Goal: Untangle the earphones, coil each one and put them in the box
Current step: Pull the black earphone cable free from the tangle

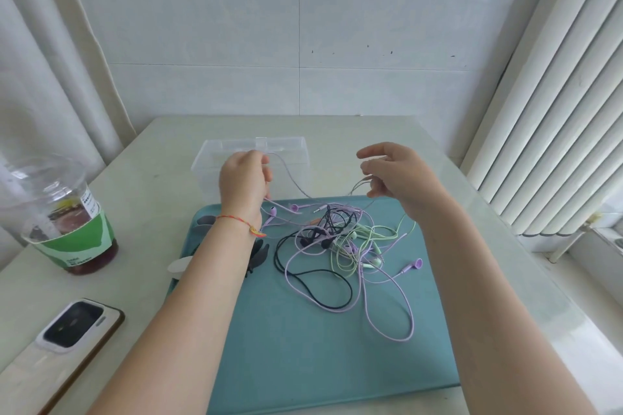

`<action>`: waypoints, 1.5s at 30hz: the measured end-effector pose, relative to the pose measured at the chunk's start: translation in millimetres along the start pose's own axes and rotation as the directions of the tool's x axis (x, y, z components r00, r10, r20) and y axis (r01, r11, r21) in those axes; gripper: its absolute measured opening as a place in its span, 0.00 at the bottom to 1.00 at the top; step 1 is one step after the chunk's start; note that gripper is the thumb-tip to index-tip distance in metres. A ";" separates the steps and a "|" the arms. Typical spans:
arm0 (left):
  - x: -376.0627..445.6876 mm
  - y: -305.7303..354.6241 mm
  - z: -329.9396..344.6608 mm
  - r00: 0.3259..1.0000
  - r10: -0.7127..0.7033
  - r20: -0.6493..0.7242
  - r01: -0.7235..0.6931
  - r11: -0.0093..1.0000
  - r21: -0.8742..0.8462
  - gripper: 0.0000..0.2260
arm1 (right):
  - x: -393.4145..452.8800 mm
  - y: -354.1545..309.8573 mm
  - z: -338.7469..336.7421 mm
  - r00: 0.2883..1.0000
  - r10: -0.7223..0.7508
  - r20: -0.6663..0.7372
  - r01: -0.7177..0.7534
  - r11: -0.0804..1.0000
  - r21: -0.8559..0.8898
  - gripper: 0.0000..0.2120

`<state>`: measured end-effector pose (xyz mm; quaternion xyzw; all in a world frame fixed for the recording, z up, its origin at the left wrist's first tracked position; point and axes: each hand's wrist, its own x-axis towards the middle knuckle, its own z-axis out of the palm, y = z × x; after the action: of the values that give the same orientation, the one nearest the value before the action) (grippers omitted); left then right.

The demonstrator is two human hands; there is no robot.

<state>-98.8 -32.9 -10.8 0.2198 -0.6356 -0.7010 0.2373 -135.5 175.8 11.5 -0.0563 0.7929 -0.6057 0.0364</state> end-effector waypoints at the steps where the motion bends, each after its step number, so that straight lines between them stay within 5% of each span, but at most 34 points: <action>1: -4.0 1.2 0.7 0.998 -0.002 0.056 0.001 1.000 0.019 0.08 | -2.1 -2.3 -0.4 1.000 -0.003 -0.004 0.003 0.999 -0.052 0.08; 5: -13.1 9.8 0.7 0.961 0.072 0.268 -0.067 0.997 -0.026 0.09 | -7.4 -8.3 -2.9 0.997 -0.082 0.014 0.081 0.906 -0.416 0.08; 10: -26.7 17.6 3.0 0.803 0.168 0.572 -0.120 0.985 -0.121 0.08 | -14.0 -11.5 17.8 0.908 -0.228 0.350 0.342 0.888 -0.307 0.14; 12: -26.0 19.3 5.0 0.858 0.207 0.470 -0.099 0.965 -0.245 0.09 | -17.9 -13.2 24.1 0.895 -0.166 0.414 0.318 0.888 -0.332 0.05; 14: -15.9 21.1 0.8 0.952 0.204 0.228 -0.105 0.917 -0.385 0.10 | -19.0 -14.5 24.5 0.906 -0.132 0.402 0.258 0.925 -0.279 0.07; 16: -4.3 22.3 -7.1 0.988 0.144 0.053 -0.107 0.893 -0.438 0.12 | -17.4 -15.8 20.5 0.945 -0.165 0.283 0.215 0.964 -0.155 0.11; 18: 0.5 20.5 -10.9 0.994 0.098 0.046 -0.075 0.933 -0.351 0.12 | -12.5 -17.0 16.8 0.975 -0.205 0.084 0.203 0.979 0.035 0.13; 20: -0.9 17.1 -12.6 0.978 0.113 0.175 -0.106 0.993 -0.048 0.12 | -8.2 -16.6 14.4 0.974 -0.173 -0.148 0.198 0.964 0.176 0.12; 22: -5.6 13.5 -13.8 0.926 0.093 0.365 -0.190 0.952 0.241 0.11 | -5.7 -15.2 7.7 0.923 -0.035 -0.384 0.157 0.943 0.292 0.12; 25: -8.0 11.1 -12.0 0.907 0.110 0.407 -0.240 0.928 0.284 0.09 | 2.1 -6.4 -6.5 0.850 0.096 -0.518 0.057 0.961 0.271 0.14; 28: -11.2 10.8 -6.9 0.894 0.128 0.430 -0.246 0.941 0.231 0.06 | 5.3 -1.7 -4.5 0.905 -0.050 -0.421 -0.030 0.983 -0.181 0.21; 30: -16.4 8.1 -3.0 0.855 0.104 0.509 -0.298 0.900 0.317 0.05 | -3.3 -10.5 8.1 0.943 -0.192 -0.272 0.091 0.934 -0.344 0.20; 34: -21.6 -0.5 6.8 0.837 0.127 0.531 -0.337 0.886 0.318 0.10 | -25.3 -22.9 30.3 0.955 -0.207 0.213 0.262 0.925 -0.277 0.20; 37: -23.3 -1.1 10.7 0.842 0.123 0.525 -0.299 0.917 0.265 0.15 | -26.1 -20.2 32.3 0.929 -0.199 0.310 0.304 0.891 -0.338 0.10; 41: -25.2 3.9 3.7 0.736 -0.032 0.676 -0.012 0.998 0.061 0.16 | -8.3 -11.6 12.8 0.980 -0.197 0.013 0.195 0.961 -0.194 0.07; 45: -13.6 10.6 -9.6 0.881 0.036 0.472 -0.179 0.948 0.261 0.15 | 14.9 10.8 -23.5 0.853 -0.076 -0.516 0.016 0.993 -0.119 0.09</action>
<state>-81.6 -33.0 -1.1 0.0441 -0.7830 -0.6149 0.0829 -153.8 199.1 7.4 0.0883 0.8039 -0.5544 -0.1966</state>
